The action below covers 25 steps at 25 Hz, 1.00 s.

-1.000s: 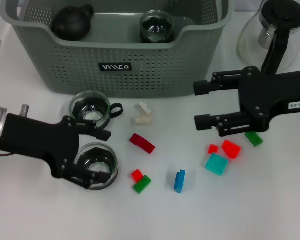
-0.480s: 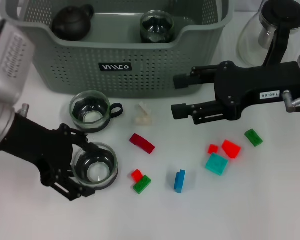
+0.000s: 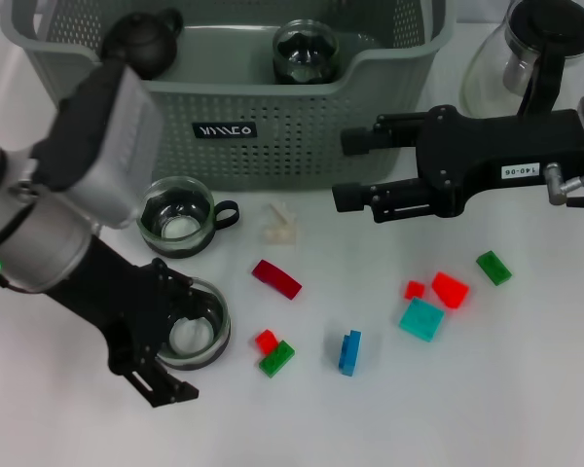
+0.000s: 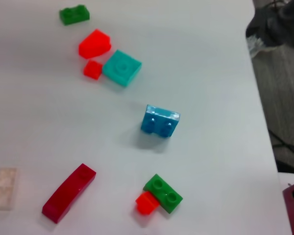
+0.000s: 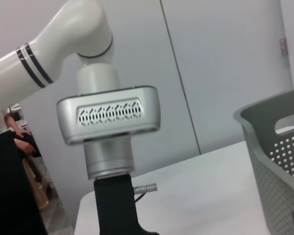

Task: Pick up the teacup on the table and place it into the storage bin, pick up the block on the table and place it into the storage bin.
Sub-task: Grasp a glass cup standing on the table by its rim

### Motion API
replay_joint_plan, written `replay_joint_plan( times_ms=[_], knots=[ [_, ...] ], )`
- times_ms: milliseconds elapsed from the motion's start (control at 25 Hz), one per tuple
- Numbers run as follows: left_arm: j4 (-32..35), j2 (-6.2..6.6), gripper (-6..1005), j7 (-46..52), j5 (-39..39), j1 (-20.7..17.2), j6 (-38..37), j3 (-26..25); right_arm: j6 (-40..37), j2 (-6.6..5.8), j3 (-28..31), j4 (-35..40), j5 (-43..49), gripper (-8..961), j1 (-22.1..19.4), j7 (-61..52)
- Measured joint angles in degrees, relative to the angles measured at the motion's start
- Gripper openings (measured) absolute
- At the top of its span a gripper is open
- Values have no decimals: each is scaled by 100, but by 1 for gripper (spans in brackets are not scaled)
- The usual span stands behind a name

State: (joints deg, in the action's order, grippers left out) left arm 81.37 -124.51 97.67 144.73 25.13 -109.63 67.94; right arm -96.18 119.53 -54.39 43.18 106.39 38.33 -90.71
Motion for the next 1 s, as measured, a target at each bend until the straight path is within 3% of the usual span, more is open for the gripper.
replay_joint_plan(
  times_ms=[1000],
  knots=[
    [-632,-3,813,363,232,36,865,745,52,-57,-124,-3,-5,799,-1,1]
  ],
)
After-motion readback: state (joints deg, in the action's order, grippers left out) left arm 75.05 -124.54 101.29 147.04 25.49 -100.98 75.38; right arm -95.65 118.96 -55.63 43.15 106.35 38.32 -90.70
